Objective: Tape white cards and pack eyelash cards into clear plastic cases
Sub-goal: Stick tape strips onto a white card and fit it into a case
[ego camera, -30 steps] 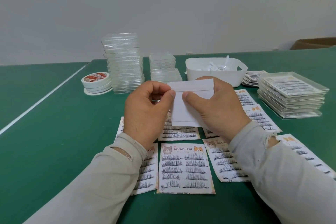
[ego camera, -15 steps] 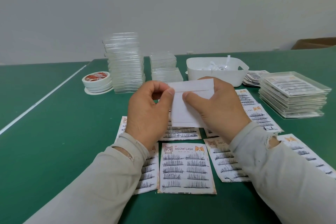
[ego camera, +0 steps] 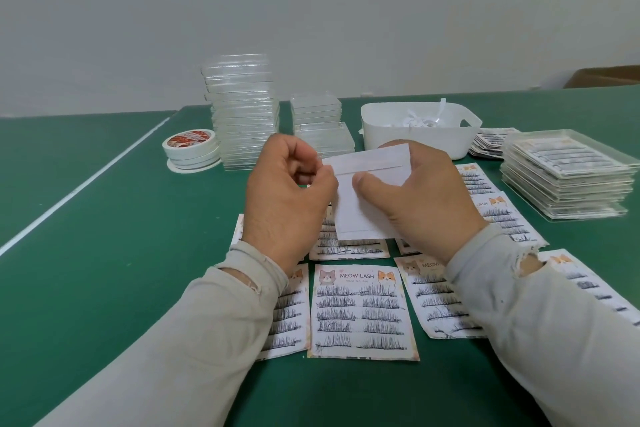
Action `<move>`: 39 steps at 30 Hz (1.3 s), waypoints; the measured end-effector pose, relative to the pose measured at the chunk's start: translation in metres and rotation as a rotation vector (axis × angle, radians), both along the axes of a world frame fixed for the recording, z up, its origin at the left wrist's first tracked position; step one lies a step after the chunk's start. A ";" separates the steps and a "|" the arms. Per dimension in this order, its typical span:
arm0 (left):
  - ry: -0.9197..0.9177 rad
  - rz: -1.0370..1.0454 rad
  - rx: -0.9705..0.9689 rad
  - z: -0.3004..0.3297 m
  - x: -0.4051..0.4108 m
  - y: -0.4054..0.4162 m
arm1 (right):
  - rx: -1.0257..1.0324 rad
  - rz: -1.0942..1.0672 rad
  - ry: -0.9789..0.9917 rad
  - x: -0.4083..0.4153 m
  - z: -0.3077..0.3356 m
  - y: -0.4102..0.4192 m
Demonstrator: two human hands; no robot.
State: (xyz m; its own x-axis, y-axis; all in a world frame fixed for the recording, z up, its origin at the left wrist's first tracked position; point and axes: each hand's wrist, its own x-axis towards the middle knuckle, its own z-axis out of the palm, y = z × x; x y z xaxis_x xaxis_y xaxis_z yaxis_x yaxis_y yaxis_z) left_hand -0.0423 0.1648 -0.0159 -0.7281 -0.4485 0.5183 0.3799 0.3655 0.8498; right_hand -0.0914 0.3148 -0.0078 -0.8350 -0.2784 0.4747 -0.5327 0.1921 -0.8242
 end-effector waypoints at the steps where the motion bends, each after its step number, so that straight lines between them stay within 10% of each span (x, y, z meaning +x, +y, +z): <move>1: -0.011 0.006 0.000 0.000 0.000 0.000 | 0.027 -0.009 0.028 0.001 0.000 -0.001; 15: 0.016 0.061 -0.008 0.002 0.002 -0.005 | -0.273 0.054 -0.248 -0.006 -0.003 0.003; 39: -0.004 0.074 -0.197 0.002 0.004 0.001 | -0.060 0.008 0.079 -0.004 -0.004 0.001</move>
